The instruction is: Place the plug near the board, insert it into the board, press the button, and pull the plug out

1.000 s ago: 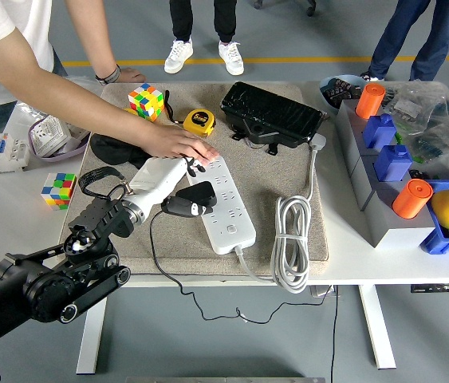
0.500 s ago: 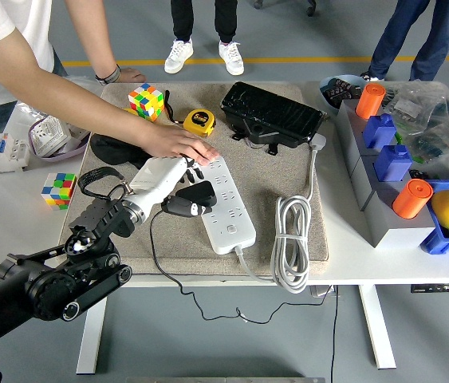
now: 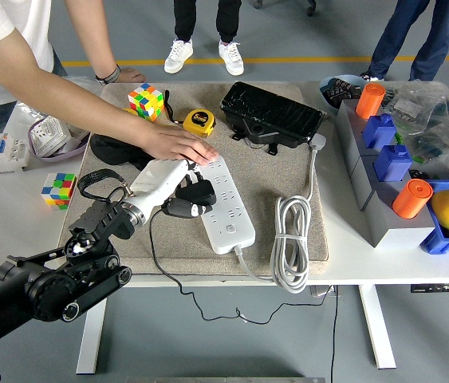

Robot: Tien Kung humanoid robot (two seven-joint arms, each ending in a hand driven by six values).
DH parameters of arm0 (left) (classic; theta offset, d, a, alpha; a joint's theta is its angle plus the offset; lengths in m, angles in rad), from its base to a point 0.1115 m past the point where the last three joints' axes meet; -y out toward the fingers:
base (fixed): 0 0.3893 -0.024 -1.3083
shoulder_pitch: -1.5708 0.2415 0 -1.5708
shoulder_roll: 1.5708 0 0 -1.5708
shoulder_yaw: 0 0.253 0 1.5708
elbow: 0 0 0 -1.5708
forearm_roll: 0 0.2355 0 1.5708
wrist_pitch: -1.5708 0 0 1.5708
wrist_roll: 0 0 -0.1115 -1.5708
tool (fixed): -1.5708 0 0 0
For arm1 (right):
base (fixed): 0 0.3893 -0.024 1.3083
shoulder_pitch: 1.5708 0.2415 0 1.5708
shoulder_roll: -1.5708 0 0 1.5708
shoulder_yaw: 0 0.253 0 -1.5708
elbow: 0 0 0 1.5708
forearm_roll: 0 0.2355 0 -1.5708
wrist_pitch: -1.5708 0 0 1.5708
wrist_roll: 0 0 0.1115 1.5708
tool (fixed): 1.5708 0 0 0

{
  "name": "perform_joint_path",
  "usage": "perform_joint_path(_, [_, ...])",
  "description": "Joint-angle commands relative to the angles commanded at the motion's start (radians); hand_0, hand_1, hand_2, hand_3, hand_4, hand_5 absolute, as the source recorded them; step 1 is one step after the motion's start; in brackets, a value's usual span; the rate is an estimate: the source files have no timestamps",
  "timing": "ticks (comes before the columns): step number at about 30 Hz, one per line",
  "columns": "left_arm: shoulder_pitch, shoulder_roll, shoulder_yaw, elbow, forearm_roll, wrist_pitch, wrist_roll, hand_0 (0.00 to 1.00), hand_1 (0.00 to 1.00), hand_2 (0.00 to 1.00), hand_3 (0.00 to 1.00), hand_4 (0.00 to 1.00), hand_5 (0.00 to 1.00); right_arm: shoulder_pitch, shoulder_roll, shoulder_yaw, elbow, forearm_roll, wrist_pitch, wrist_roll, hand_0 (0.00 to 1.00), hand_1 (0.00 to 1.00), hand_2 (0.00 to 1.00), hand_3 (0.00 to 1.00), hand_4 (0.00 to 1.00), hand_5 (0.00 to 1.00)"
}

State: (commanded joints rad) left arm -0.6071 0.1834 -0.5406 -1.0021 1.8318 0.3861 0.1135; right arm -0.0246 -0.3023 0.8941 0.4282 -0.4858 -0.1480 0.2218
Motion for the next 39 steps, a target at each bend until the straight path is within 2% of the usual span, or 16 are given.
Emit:
perform_joint_path(9, [0.011,0.008,-0.016,-0.012,-0.055,0.019,-0.058,0.169,0.282,0.320,0.482,0.786,0.126,0.000,0.001,-0.001,0.000,0.000,0.000,0.000,0.599,0.593,0.543,0.546,0.783,0.216])
perform_joint_path(17, [0.025,0.024,-0.081,-0.020,-0.054,0.037,-0.101,0.163,0.273,0.318,0.480,0.798,0.128,0.000,0.002,-0.002,0.000,-0.001,0.000,0.000,0.598,0.592,0.543,0.545,0.785,0.214])
perform_joint_path(25, [0.051,0.063,-0.178,0.031,-0.021,0.048,-0.138,0.166,0.272,0.319,0.480,0.800,0.140,0.001,0.000,-0.005,0.000,0.000,0.000,0.000,0.599,0.592,0.542,0.545,0.786,0.212])
perform_joint_path(31, [0.077,0.092,-0.204,0.086,-0.007,0.054,-0.161,0.174,0.286,0.330,0.484,0.803,0.147,-0.001,-0.001,-0.007,0.000,0.000,0.001,0.001,0.599,0.592,0.543,0.545,0.786,0.212])
perform_joint_path(34, [0.083,0.096,-0.204,0.106,-0.012,0.057,-0.171,0.174,0.286,0.330,0.484,0.803,0.147,0.000,-0.002,-0.007,0.001,0.000,0.001,0.001,0.599,0.592,0.543,0.545,0.786,0.212])
perform_joint_path(35, [0.083,0.096,-0.202,0.113,-0.014,0.057,-0.174,0.200,0.399,0.445,0.512,0.811,0.162,0.000,-0.001,-0.007,0.000,0.000,0.001,0.001,0.601,0.593,0.543,0.545,0.786,0.212])
perform_joint_path(39, [0.083,0.092,-0.195,0.134,-0.019,0.054,-0.182,0.200,0.399,0.445,0.512,0.811,0.162,0.001,-0.001,-0.007,0.002,0.000,0.002,0.002,0.601,0.593,0.543,0.545,0.786,0.212])
